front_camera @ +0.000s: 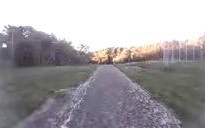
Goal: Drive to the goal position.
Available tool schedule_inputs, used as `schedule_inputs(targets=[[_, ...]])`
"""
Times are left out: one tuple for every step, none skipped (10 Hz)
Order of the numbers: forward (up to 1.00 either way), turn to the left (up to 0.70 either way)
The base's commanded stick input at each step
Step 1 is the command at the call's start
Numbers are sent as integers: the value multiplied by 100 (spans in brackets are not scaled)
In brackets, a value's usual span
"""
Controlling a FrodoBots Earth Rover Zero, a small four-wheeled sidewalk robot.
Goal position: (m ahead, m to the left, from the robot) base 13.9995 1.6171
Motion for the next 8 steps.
schedule_inputs(targets=[[100,0],[100,0],[100,0],[100,0],[100,0],[100,-14],[100,-27],[100,-40]])
